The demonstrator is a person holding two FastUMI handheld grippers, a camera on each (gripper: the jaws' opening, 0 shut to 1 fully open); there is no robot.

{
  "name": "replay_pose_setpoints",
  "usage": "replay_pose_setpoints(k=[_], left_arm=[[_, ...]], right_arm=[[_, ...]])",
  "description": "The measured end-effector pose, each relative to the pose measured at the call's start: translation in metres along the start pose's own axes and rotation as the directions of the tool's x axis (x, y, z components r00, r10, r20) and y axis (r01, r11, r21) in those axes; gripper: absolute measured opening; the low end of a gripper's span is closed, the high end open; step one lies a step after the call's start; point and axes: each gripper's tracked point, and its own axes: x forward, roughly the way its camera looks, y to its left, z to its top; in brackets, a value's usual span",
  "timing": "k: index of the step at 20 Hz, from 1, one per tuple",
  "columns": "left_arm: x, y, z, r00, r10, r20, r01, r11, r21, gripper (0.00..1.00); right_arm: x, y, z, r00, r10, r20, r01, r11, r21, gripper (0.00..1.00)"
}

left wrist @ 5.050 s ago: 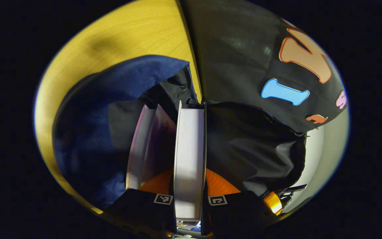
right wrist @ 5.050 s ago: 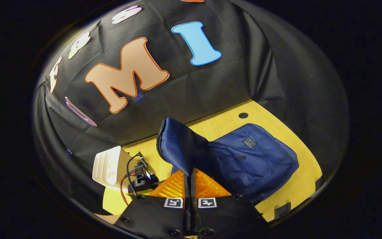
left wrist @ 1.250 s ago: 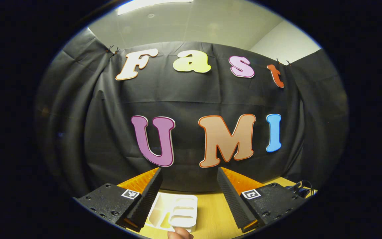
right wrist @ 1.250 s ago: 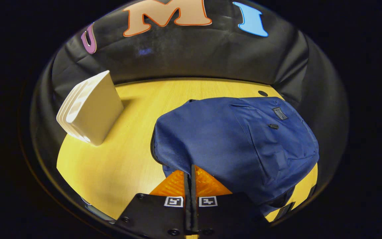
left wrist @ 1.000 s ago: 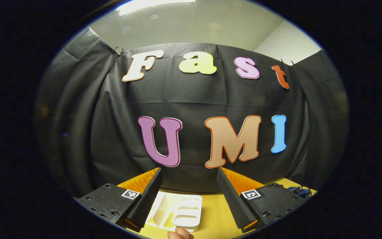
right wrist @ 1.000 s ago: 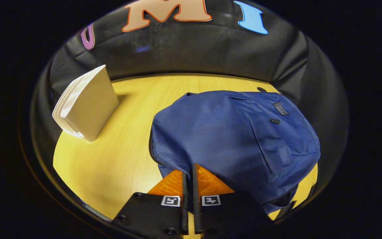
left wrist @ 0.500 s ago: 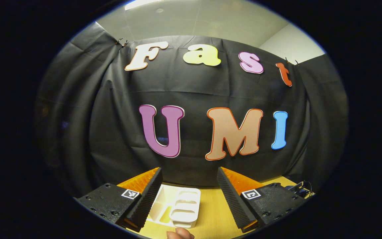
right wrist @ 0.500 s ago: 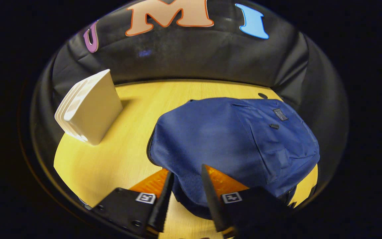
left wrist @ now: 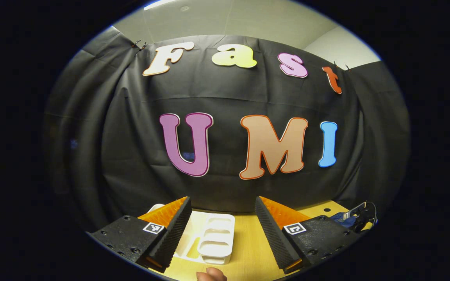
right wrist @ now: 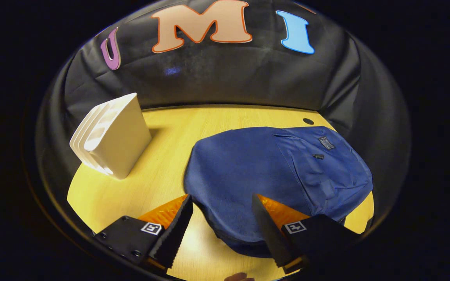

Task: Open the schoolbag, grab two books from the bookshelf and put them into the schoolbag.

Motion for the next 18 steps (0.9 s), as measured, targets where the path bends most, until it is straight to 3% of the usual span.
replay_pose_setpoints(k=[4, 8, 13, 16, 18], left_arm=[[0.001, 0.001, 0.0, 1.0, -0.003, 0.002, 0.003, 1.0, 0.002, 0.95], [0.002, -0.003, -0.003, 1.0, -0.009, -0.008, 0.009, 1.0, -0.001, 0.95], [0.002, -0.015, 0.002, 1.0, -0.03, 0.003, 0.03, 1.0, 0.002, 0.95], [0.003, -0.024, 0.005, 0.999, -0.045, 0.012, 0.045, 0.999, 0.008, 0.95], [0.002, -0.028, 0.006, 0.999, -0.052, 0.018, 0.051, 0.999, 0.015, 0.95]], right_arm=[[-0.016, 0.013, 0.012, 0.999, 0.013, 0.045, -0.01, 0.999, -0.048, 1.0], [-0.042, 0.013, 0.067, 0.984, -0.013, 0.177, 0.018, 0.999, -0.031, 1.0], [-0.097, -0.005, 0.162, 0.916, -0.067, 0.396, 0.055, 0.998, 0.041, 0.94], [-0.129, -0.016, 0.198, 0.869, -0.09, 0.487, 0.065, 0.996, 0.068, 0.97], [-0.152, -0.022, 0.218, 0.837, -0.106, 0.537, 0.074, 0.994, 0.081, 0.94]])
